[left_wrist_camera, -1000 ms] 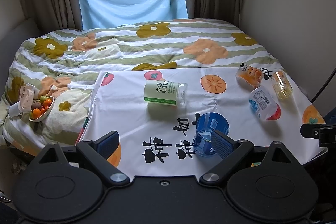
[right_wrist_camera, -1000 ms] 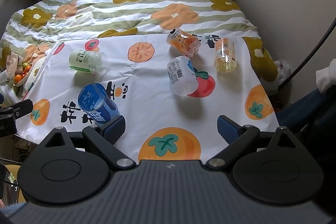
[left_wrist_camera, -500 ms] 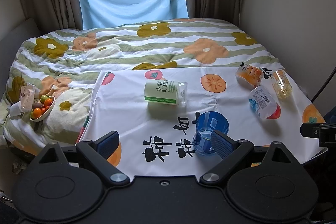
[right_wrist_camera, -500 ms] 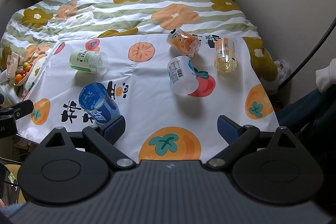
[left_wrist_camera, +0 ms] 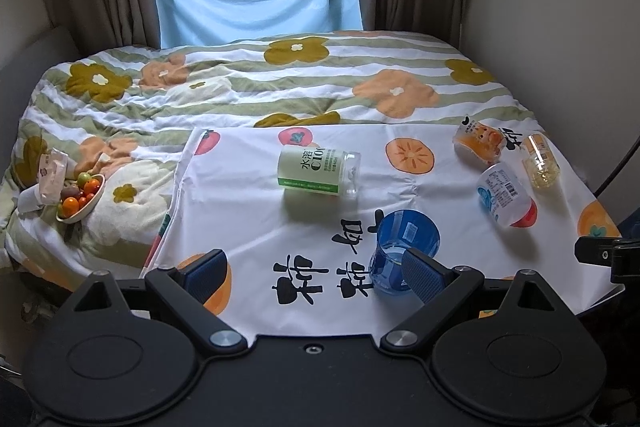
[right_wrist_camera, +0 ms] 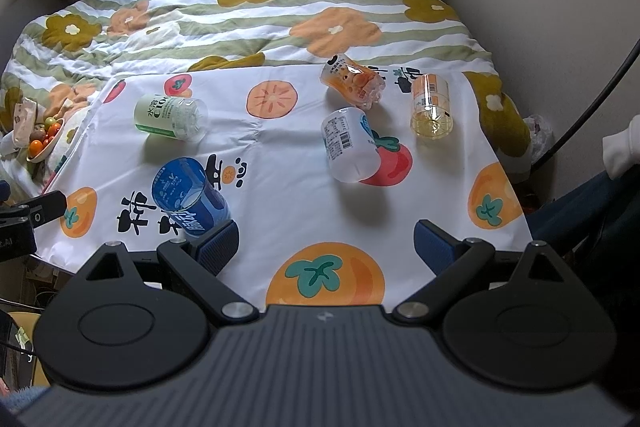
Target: Flip cup upright
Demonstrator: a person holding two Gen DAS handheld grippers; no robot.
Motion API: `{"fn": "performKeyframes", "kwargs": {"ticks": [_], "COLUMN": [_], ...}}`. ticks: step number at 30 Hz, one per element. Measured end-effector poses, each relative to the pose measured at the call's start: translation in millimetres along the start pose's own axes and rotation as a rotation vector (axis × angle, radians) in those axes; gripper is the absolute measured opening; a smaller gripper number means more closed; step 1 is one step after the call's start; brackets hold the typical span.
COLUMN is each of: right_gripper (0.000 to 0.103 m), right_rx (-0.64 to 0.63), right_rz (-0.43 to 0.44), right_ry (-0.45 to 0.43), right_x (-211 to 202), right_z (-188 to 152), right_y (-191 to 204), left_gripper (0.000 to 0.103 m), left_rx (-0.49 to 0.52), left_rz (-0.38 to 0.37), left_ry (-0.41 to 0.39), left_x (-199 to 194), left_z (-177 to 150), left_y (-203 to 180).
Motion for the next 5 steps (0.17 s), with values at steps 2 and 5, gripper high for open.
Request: {"fn": "performKeyframes", "kwargs": {"ticks": [2, 5], "right_gripper": [0.103, 0.103], "right_rx": [0.000, 0.000], "right_rz": [-0.001, 0.000], "right_ry": [0.001, 0.000], "right_x": [0.1, 0.2], "right_z": [0.1, 0.3], "right_y": [0.0, 0.0], "left_gripper": [0.097, 0.097], "left_rx": [0.001, 0.004], "left_rz": [0.001, 0.012], "left_ry": [-0.003, -0.013], "left_x": [0.0, -0.5], "left_z": [0.0, 0.8], "left_y": [0.3, -0.2]}}
Point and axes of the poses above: each gripper's, at about its wrist camera, not at the fingertips, and x roughly the way its jaws point, y to its left, z to its top, the point moved 3 cm from there along x, roughly the way its jaws point, and after that the axes turned 9 degrees about z, right-handed, at the moved point
